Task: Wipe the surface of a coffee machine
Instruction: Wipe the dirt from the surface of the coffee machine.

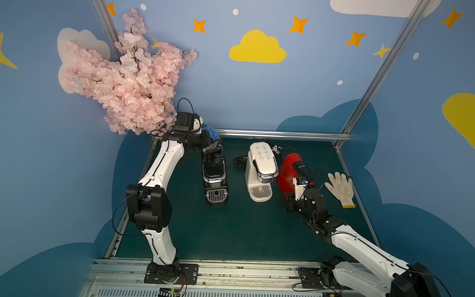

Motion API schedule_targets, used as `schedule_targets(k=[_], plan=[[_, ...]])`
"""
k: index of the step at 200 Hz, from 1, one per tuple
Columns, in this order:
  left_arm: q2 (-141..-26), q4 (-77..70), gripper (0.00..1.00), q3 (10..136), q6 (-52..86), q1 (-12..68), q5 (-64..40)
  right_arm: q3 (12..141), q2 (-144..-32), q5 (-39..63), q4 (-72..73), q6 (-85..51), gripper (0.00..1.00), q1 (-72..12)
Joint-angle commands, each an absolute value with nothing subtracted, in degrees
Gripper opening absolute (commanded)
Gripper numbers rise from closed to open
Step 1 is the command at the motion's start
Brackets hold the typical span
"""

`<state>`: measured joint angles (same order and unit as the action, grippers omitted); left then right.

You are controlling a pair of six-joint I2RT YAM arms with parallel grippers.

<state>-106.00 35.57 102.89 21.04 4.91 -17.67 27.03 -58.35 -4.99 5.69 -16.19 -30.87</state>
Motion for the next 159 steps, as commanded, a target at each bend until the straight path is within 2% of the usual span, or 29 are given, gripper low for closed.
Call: schedule_targets(k=[1, 124, 159], plan=[[-110.02, 44.92, 0.03, 102.46, 20.34, 6.7, -19.43, 28.57, -57.13, -5.91, 5.25, -15.89, 0.34, -31.22], [-109.6, 51.95, 0.03, 105.92, 17.64, 13.86, -18.64, 28.74, -57.07, -5.86, 5.02, -15.85, 0.34, -31.2], [-108.96, 56.23, 0.03, 105.64, 15.5, 15.68, -14.63, 28.37, -57.08, -6.5, 5.4, -16.32, 0.34, -31.2]])
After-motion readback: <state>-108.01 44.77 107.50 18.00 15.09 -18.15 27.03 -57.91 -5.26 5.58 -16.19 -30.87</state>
